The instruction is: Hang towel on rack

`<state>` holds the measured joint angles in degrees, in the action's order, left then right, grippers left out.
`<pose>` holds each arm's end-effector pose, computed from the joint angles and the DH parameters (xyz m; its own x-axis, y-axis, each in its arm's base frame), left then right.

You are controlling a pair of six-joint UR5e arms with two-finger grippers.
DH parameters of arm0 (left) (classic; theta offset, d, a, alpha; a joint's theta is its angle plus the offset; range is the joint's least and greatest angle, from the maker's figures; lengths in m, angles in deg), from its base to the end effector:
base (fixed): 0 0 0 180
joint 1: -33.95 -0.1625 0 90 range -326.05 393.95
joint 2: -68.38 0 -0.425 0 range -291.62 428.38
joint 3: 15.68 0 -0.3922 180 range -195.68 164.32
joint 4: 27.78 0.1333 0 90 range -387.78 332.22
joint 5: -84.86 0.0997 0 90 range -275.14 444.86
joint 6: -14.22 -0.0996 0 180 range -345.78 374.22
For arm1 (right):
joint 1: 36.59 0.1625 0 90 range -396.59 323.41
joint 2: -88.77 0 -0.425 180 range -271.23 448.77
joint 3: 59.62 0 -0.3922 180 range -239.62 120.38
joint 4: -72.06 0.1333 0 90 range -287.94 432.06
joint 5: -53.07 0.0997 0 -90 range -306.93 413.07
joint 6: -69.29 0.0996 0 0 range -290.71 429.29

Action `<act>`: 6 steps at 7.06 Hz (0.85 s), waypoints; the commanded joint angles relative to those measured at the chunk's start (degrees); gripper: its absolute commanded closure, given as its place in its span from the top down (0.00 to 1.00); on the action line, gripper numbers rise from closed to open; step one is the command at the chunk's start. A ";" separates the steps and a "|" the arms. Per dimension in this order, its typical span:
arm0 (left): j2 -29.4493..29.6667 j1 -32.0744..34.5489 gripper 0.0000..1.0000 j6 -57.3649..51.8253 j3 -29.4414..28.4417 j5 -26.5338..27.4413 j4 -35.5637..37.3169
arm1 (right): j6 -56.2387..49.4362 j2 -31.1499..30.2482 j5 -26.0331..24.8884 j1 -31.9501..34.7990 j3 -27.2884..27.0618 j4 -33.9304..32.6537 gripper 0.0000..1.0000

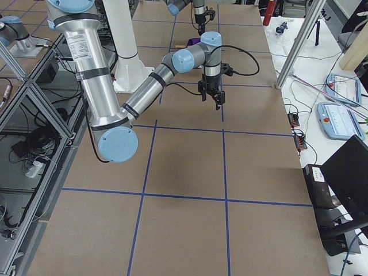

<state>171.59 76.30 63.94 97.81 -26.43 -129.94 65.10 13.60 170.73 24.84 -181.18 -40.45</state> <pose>0.3389 -0.4403 0.3278 0.6461 0.2262 -0.7290 0.0103 0.9524 0.3047 -0.1656 -0.4862 0.3297 0.6542 -0.6457 0.3938 0.4864 0.7579 0.4348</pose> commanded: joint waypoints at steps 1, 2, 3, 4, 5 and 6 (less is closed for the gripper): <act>-0.11 2.54 1.00 -5.56 -0.20 -0.42 0.13 | 0.59 -5.92 3.09 6.39 0.52 0.28 1.00; -0.72 5.35 1.00 -10.81 -0.20 -0.51 0.39 | 0.59 -10.30 3.02 9.04 1.14 0.63 1.00; -1.77 9.72 1.00 -18.87 -0.64 -0.78 1.09 | -0.20 -13.39 2.67 12.54 4.01 2.02 1.00; -3.78 16.29 1.00 -24.69 -0.99 -6.96 1.35 | -0.38 -16.90 2.75 16.15 6.65 4.82 1.00; -5.20 23.93 1.00 -29.02 -3.69 -13.80 3.62 | -2.12 -19.98 5.10 18.71 8.77 7.11 1.00; -6.69 27.31 1.00 -29.58 -7.46 -16.92 7.56 | -2.92 -21.93 8.52 21.86 11.22 7.83 1.00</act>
<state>166.79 97.65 37.14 94.22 -38.05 -126.25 63.41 -5.27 175.80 42.85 -172.95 -34.27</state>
